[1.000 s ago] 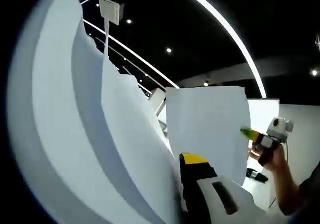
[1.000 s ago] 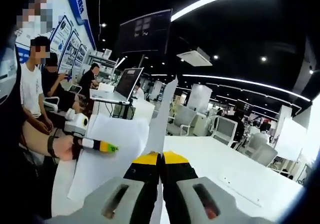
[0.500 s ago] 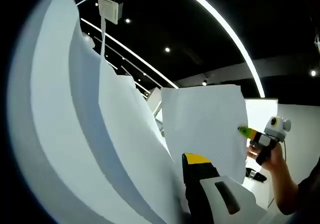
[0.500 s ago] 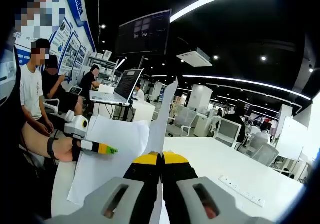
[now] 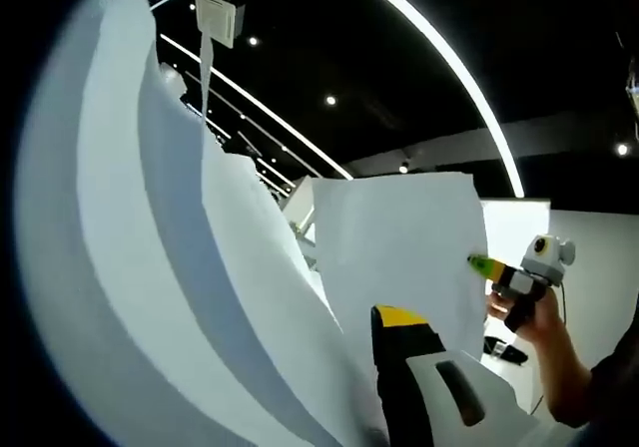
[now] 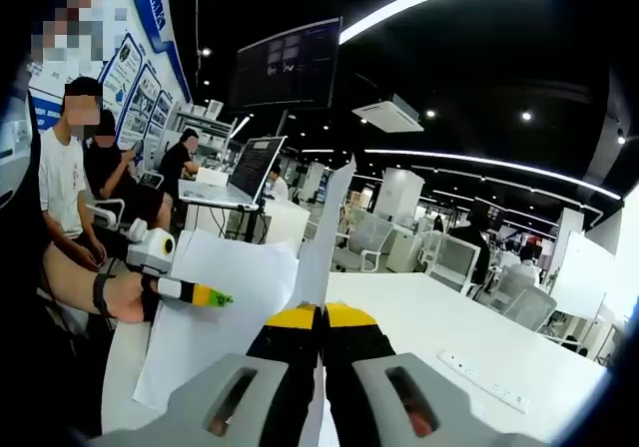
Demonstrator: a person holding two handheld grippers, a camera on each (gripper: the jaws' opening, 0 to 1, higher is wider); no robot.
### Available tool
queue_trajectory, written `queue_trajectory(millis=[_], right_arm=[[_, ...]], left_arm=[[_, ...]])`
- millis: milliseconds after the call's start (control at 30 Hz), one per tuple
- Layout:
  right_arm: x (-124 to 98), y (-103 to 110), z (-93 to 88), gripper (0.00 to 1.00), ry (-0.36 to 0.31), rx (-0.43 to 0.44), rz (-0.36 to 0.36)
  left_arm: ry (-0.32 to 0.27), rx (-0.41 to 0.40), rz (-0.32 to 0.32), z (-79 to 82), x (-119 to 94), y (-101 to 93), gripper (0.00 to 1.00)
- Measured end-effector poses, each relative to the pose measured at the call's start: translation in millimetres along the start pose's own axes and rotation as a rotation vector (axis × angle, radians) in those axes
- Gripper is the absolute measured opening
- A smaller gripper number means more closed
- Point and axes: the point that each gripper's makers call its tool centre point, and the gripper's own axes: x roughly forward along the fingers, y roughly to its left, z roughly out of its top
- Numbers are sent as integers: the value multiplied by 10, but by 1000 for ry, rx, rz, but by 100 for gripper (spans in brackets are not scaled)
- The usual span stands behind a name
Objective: Organize the stack of printing papers by aligning and flattening the scattered papers on the table
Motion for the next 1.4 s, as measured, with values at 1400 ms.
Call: queue_trajectory(millis=[1400], right_arm=[[62,18,51,0,-114,141,71]], left_arm=[[-5,14,-18,46,9,43,31]])
